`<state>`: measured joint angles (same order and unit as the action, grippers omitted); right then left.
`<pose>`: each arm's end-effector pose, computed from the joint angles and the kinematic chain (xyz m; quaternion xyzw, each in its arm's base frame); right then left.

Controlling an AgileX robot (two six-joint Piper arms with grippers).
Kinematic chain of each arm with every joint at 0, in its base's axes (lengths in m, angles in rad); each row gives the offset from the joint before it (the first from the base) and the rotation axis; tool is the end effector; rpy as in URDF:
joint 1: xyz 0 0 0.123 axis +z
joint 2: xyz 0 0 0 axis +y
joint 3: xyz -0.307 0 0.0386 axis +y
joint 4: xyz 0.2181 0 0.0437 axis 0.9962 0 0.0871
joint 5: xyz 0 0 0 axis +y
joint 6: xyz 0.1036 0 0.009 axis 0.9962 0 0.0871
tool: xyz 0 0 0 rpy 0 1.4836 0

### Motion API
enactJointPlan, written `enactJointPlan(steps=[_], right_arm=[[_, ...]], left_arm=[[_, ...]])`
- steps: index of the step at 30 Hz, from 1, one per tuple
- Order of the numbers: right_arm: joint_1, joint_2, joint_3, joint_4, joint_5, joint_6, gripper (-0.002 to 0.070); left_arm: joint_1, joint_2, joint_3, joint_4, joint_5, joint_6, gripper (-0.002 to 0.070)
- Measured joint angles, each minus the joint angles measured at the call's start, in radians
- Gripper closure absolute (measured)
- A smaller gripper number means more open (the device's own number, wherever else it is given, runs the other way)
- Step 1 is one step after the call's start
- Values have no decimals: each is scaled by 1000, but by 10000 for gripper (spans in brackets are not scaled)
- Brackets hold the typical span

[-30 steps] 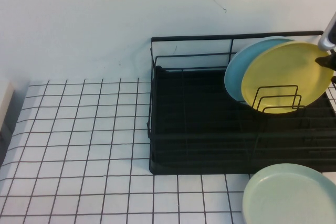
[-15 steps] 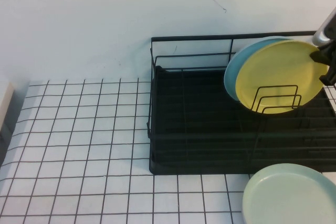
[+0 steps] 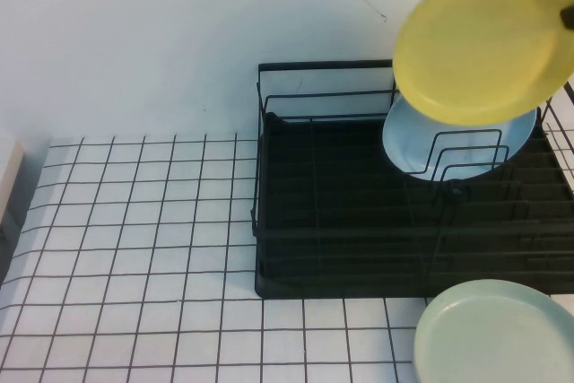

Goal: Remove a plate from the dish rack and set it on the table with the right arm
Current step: Place the plate from the table

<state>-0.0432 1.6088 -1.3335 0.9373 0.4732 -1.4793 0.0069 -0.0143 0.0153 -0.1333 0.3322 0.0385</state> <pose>0.3590 0.0228 0.3662 -0.3234 0.7818 -0.0086 0.5331 0.0115 -0.0044 0.1756 -0.0239 0.7872 -0.0419 0.6148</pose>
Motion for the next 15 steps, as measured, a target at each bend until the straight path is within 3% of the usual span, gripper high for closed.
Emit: enactJointPlan(steps=[5,10,15], right_arm=[[0,-144,0,-2,173,236,650],[0,-218,0,-64,542,405,650],[0,-266,96,-158,723,476,652]], left_arm=[[0,0,0,0,0,4,678],[0,0,0,0,0,4,678],[0,0,0,0,0,4,678]])
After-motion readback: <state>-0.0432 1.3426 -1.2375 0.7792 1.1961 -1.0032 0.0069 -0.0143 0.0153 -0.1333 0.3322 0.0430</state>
